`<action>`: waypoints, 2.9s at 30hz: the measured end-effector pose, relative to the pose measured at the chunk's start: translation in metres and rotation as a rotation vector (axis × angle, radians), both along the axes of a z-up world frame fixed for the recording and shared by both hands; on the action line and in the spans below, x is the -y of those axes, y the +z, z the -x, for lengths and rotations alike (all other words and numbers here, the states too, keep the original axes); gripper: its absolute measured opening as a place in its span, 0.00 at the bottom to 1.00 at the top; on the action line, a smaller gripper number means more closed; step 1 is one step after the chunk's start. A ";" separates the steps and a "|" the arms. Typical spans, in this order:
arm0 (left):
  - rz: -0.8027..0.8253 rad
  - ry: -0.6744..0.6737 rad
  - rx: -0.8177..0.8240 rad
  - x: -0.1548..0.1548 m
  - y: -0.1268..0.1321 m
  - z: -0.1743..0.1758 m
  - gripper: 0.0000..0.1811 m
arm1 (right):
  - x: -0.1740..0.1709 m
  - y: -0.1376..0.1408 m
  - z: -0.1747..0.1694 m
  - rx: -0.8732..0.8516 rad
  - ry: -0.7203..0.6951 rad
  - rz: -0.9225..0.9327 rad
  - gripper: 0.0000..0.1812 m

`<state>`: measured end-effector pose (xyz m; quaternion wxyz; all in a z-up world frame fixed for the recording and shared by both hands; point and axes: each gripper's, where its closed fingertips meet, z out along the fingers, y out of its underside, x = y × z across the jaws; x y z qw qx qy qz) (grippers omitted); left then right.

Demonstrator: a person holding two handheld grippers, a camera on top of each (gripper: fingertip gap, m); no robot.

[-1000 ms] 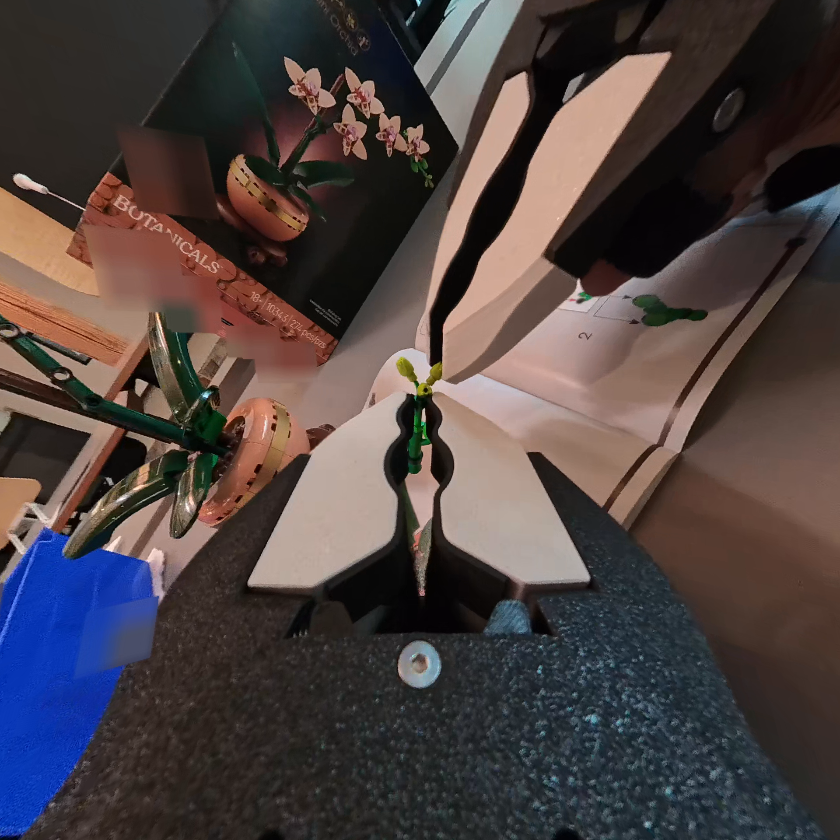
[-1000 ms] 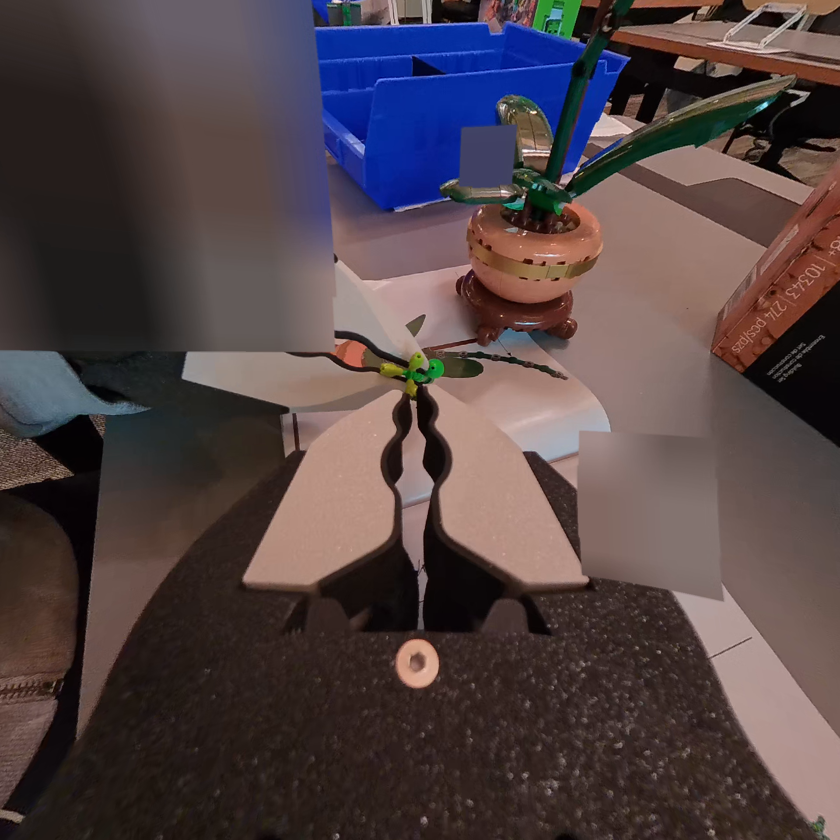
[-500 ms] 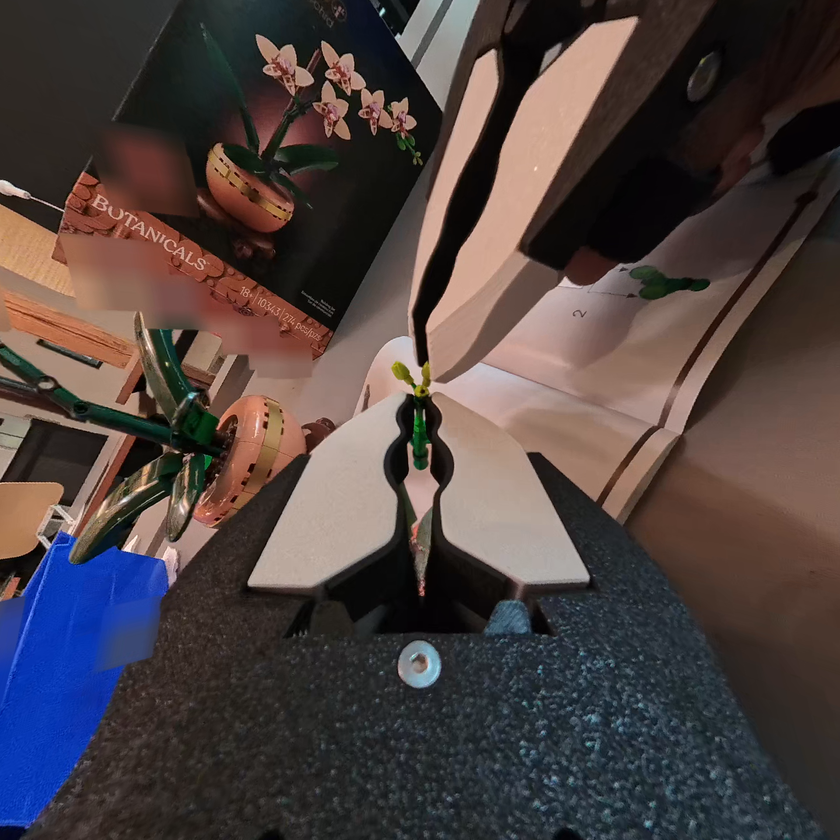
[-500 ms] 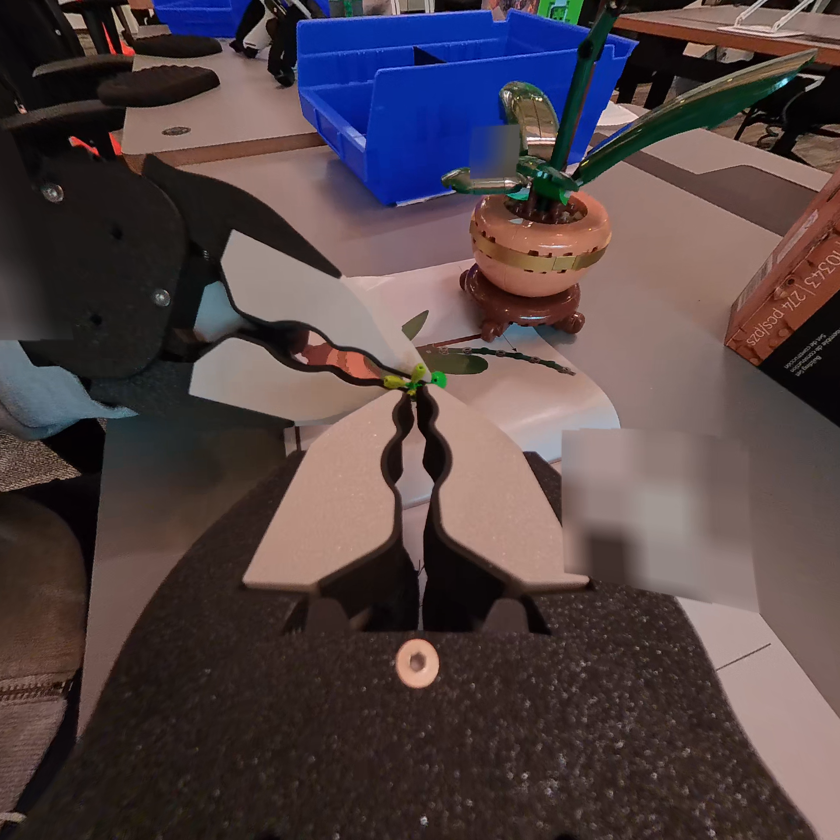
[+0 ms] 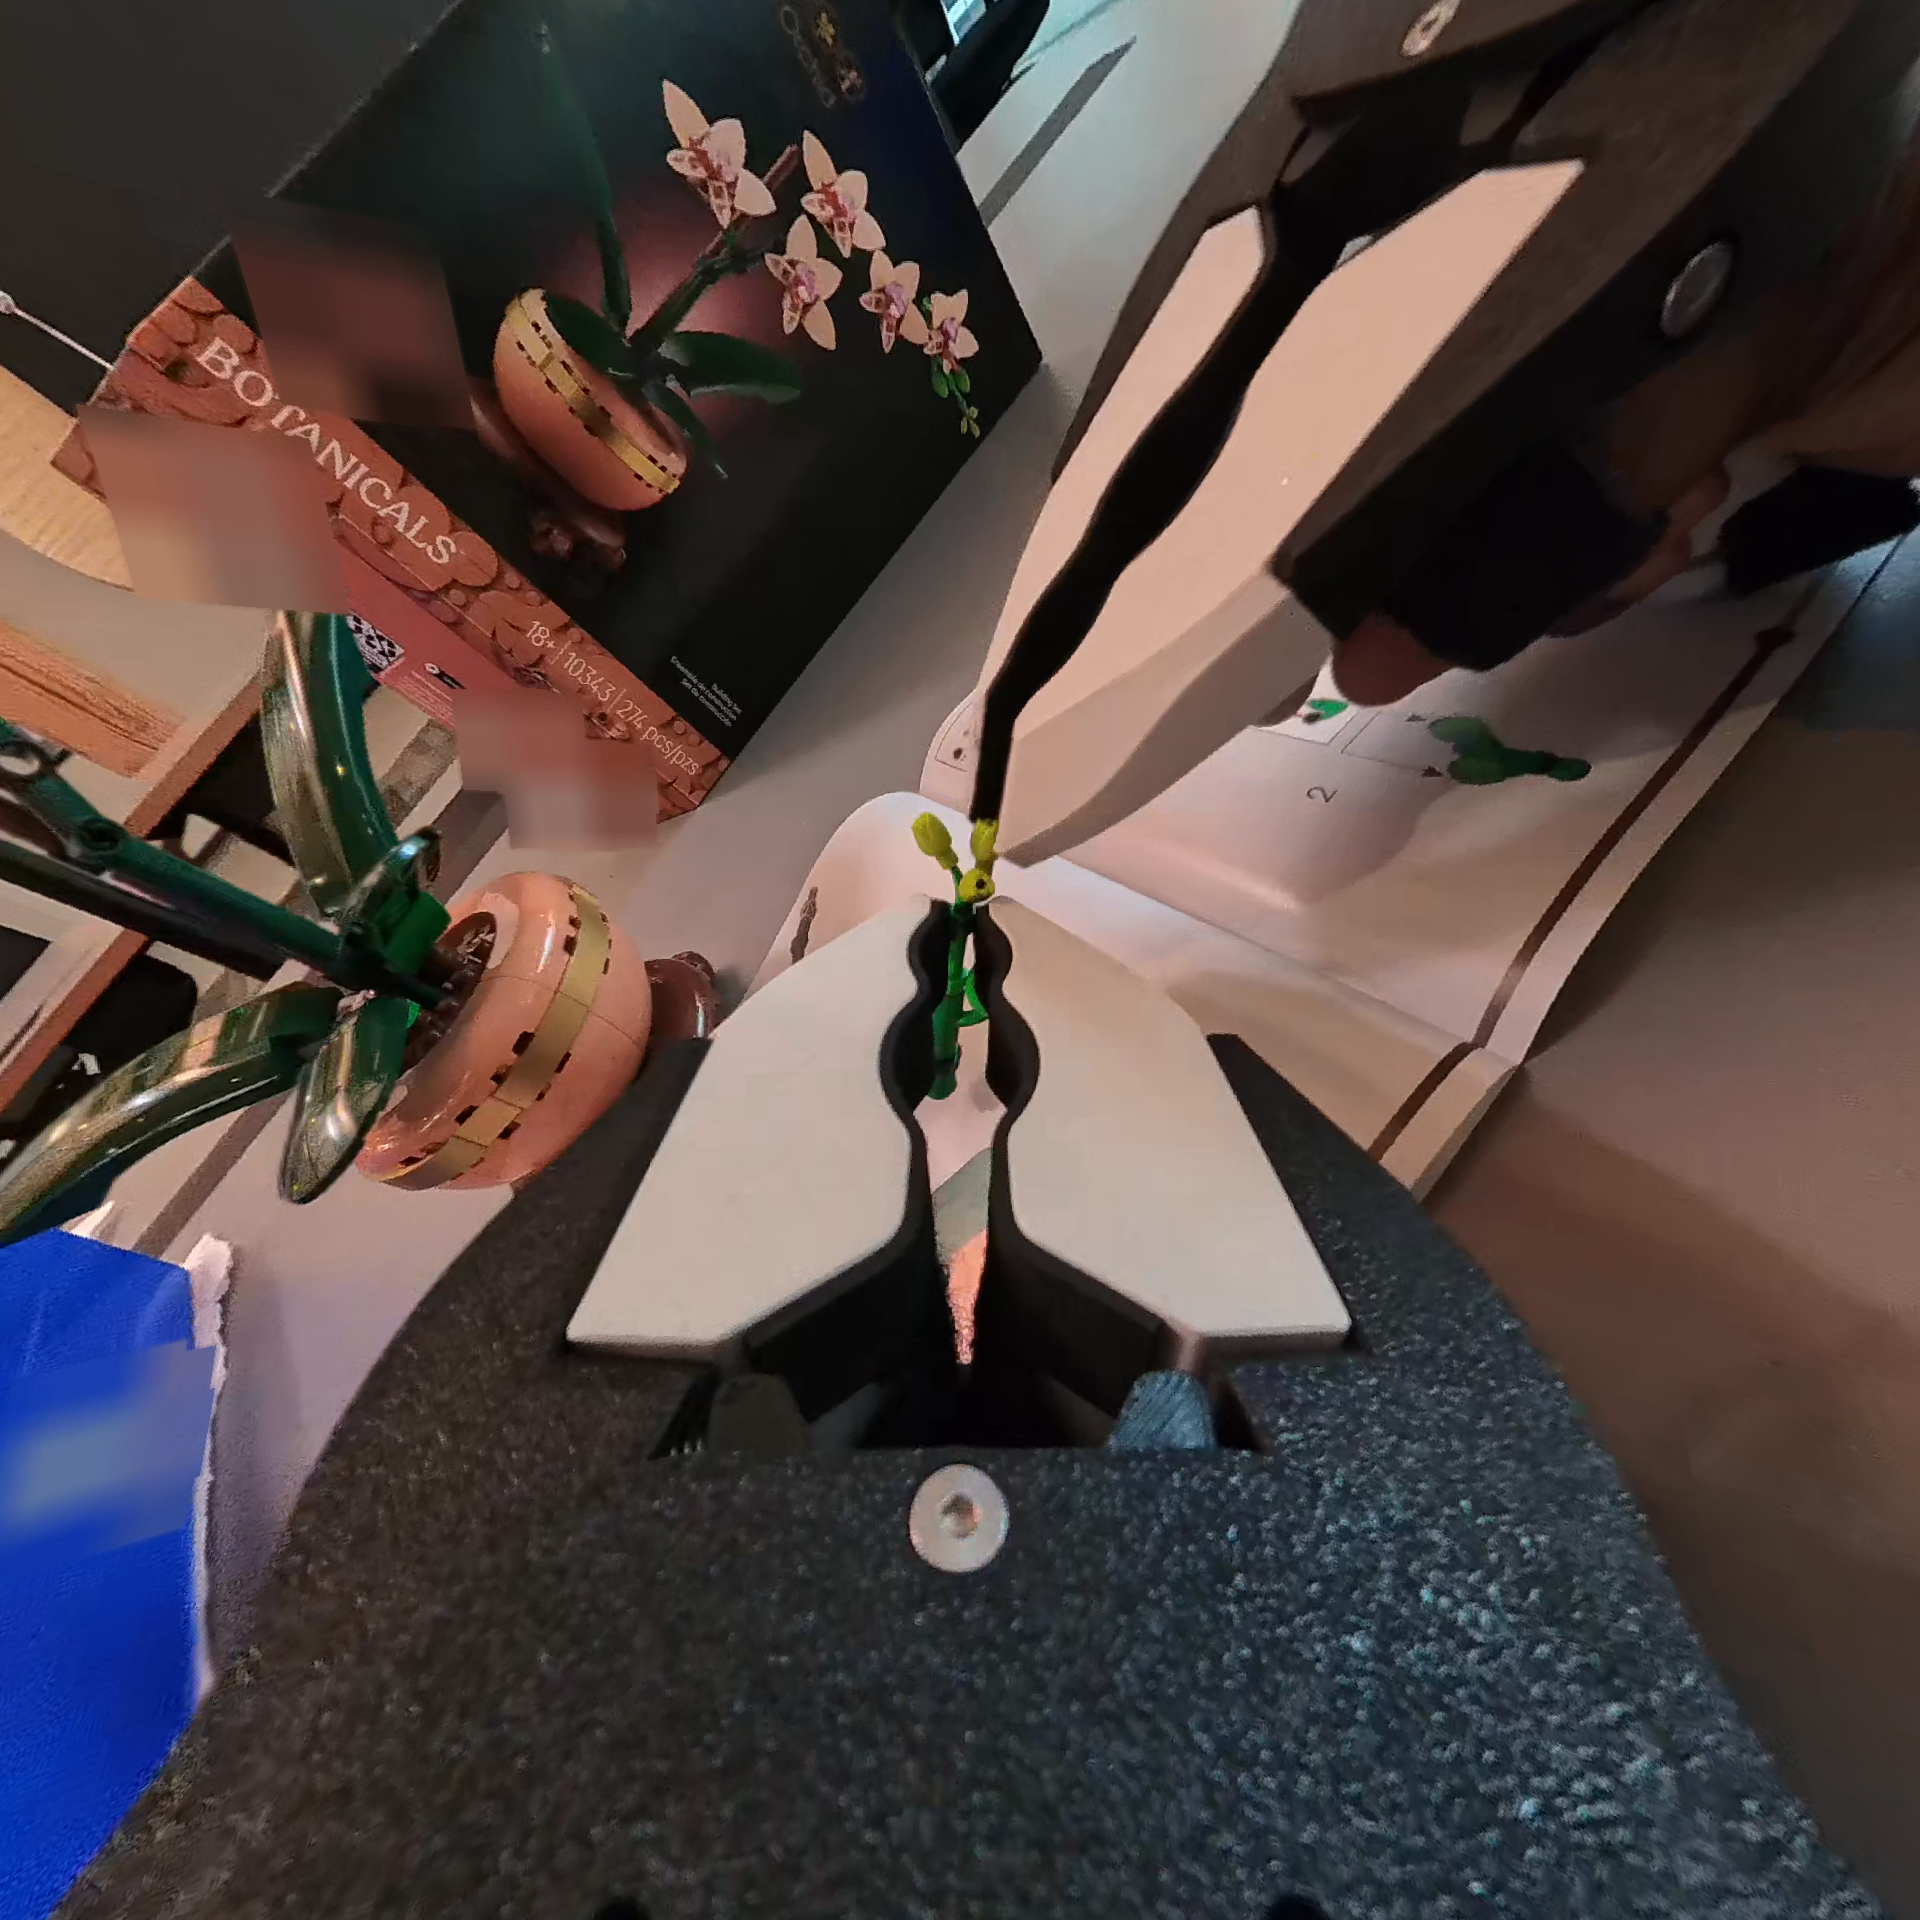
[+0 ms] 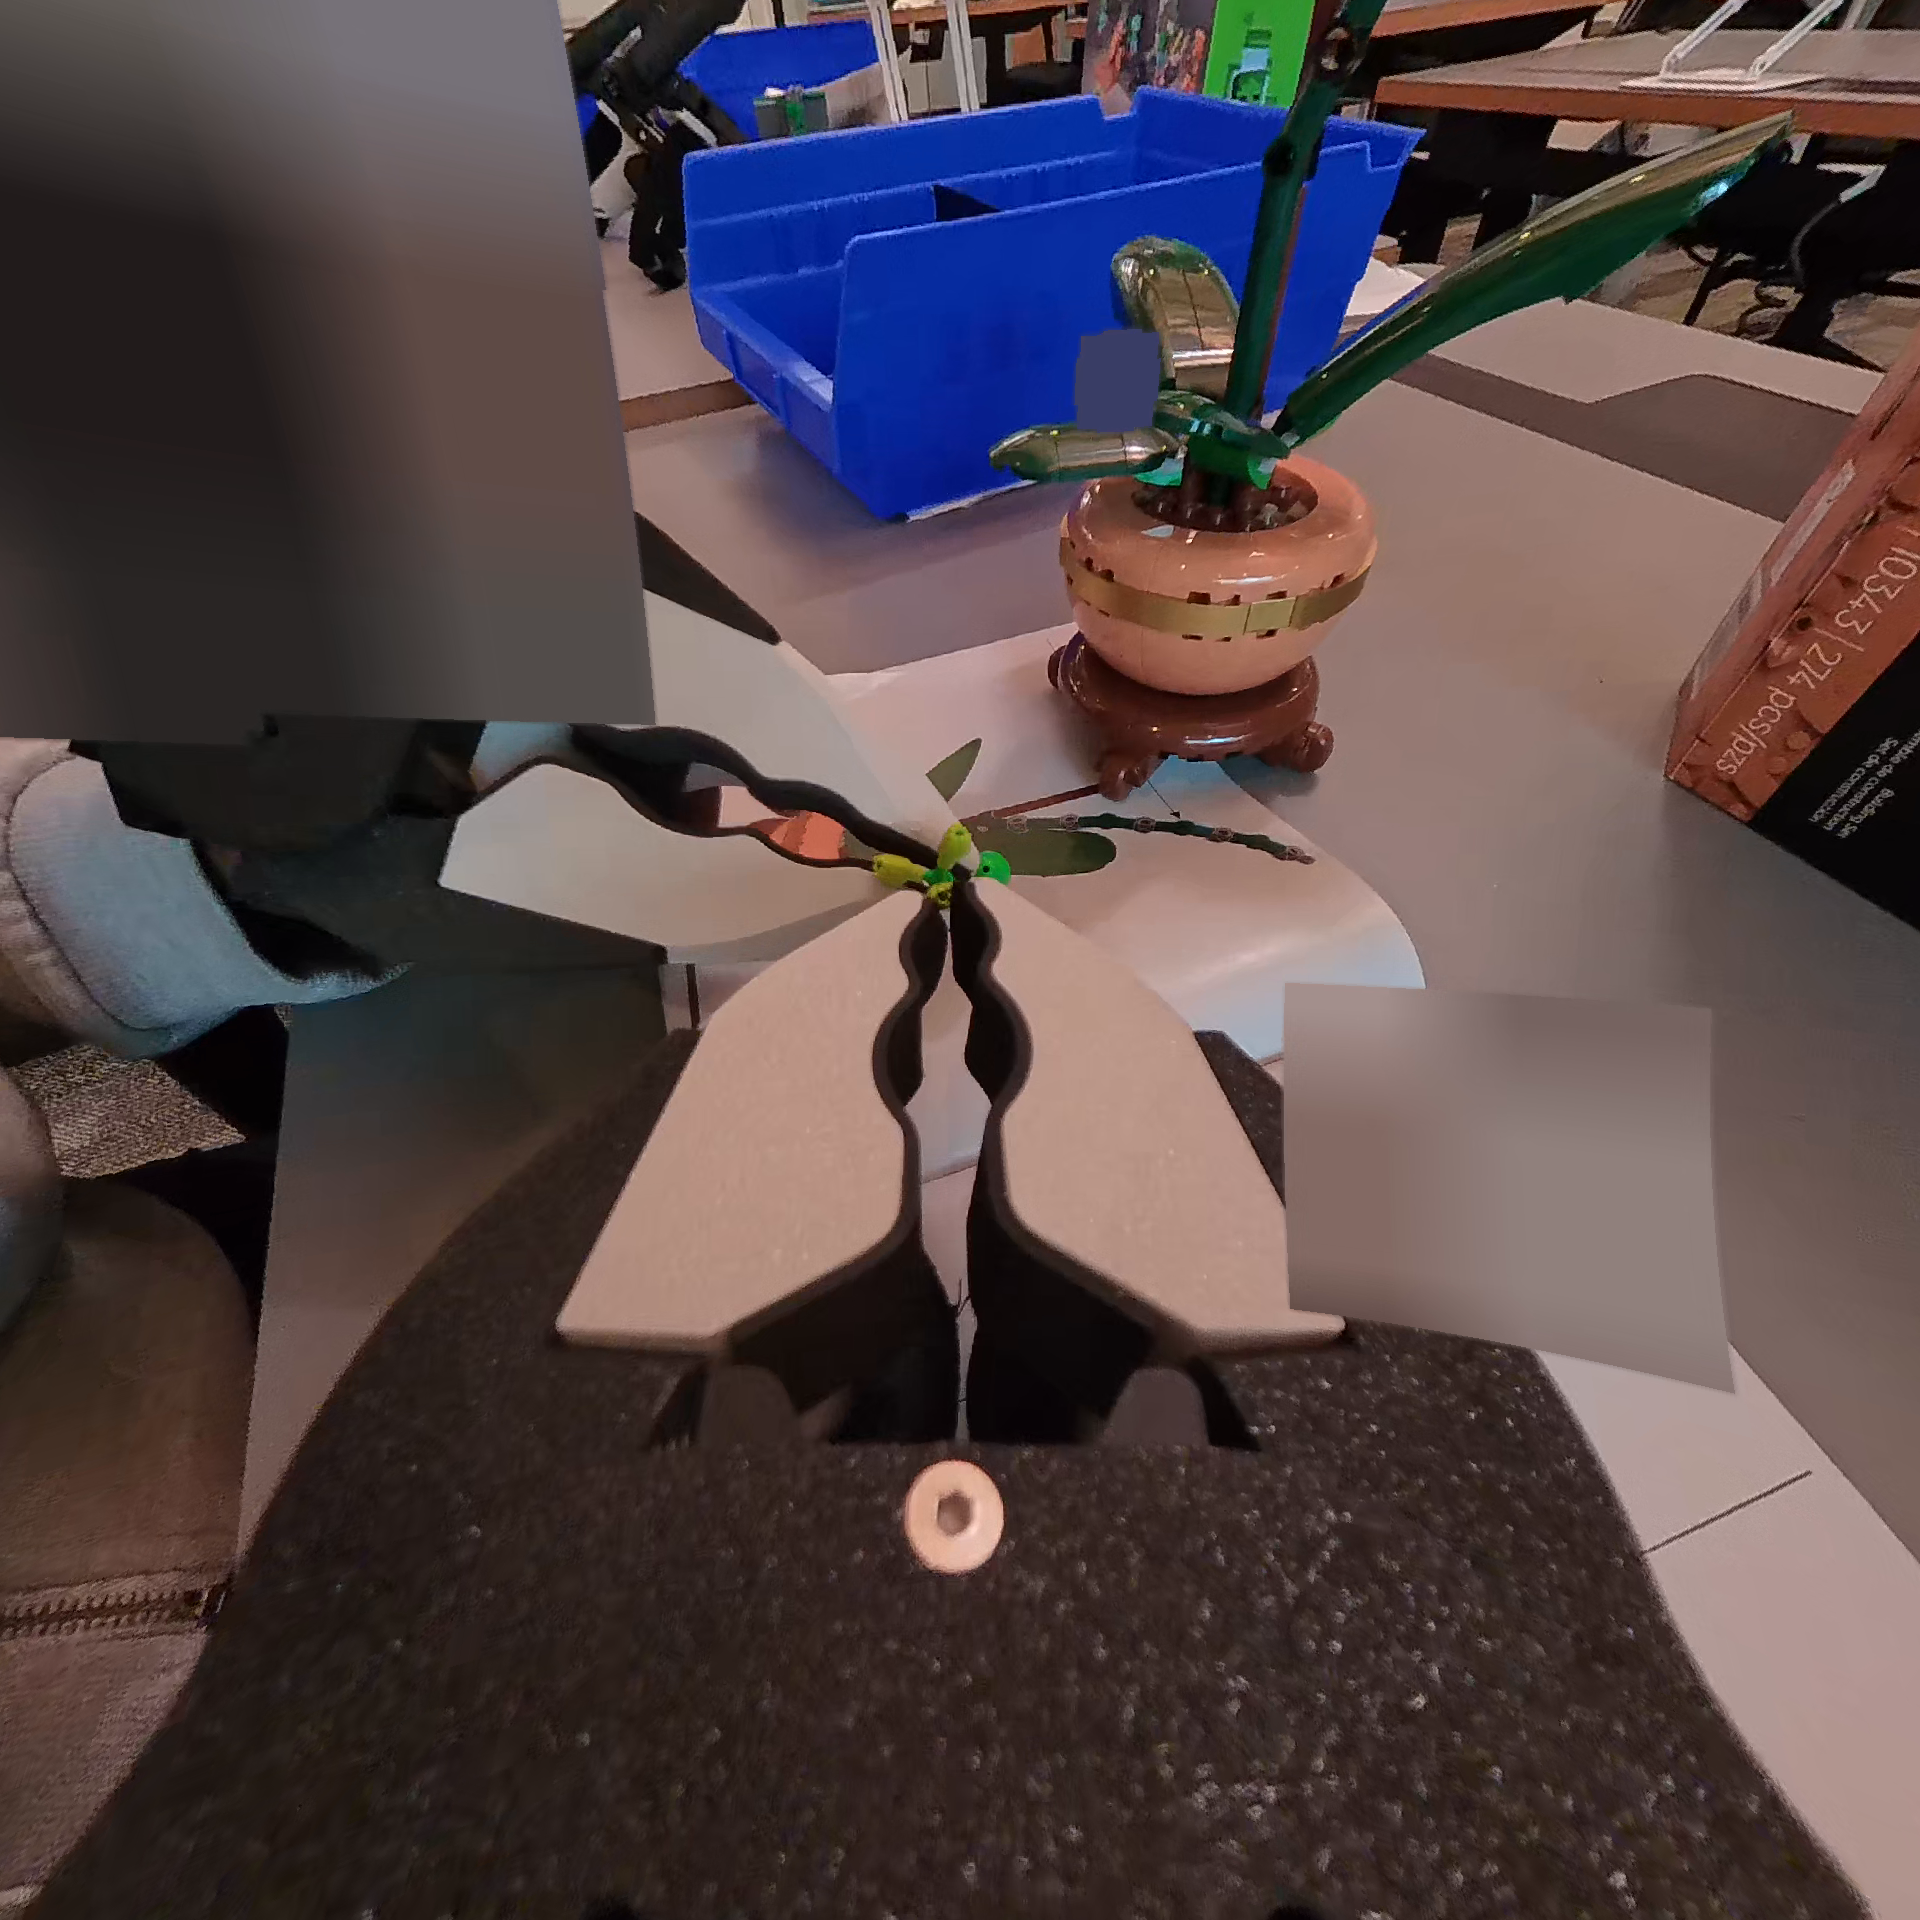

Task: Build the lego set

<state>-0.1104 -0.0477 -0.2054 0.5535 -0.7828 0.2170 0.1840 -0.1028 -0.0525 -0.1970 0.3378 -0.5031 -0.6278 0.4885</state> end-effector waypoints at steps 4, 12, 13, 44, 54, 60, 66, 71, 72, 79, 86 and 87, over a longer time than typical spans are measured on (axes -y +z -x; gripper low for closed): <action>-0.014 -0.002 0.043 0.000 0.002 0.000 0.02 | 0.000 0.001 0.000 -0.007 0.006 0.012 0.01; -0.025 -0.005 0.071 0.001 0.004 0.000 0.02 | 0.001 0.001 0.000 -0.008 0.008 0.012 0.00; -0.026 -0.004 0.068 0.001 0.004 0.000 0.02 | 0.001 0.001 0.000 -0.006 0.007 0.009 0.00; 0.008 0.016 -0.092 0.001 -0.001 0.002 0.02 | 0.002 -0.005 0.002 0.030 0.010 -0.018 0.00; 0.003 0.021 -0.059 0.000 0.000 0.003 0.02 | 0.001 -0.005 0.003 0.039 0.014 0.011 0.01; -0.003 0.021 -0.049 0.000 0.000 0.003 0.02 | 0.001 0.000 0.001 0.010 0.026 0.046 0.07; -0.009 0.016 -0.058 0.000 0.001 0.002 0.02 | 0.001 0.000 0.001 0.013 0.032 0.060 0.03; -0.006 0.012 -0.057 0.001 0.000 0.001 0.02 | 0.003 -0.002 0.001 0.021 0.033 0.040 0.02; -0.007 0.011 -0.054 0.001 0.001 0.001 0.02 | 0.002 -0.001 0.001 0.020 0.033 0.040 0.02; -0.006 -0.003 -0.049 0.001 0.000 -0.001 0.02 | 0.003 -0.001 0.000 0.014 0.040 0.039 0.02; -0.009 -0.016 -0.052 0.002 0.001 -0.003 0.02 | 0.004 0.000 0.000 0.010 0.048 0.045 0.02; -0.011 -0.016 -0.048 0.002 0.001 -0.003 0.02 | 0.004 0.000 0.000 0.011 0.048 0.046 0.02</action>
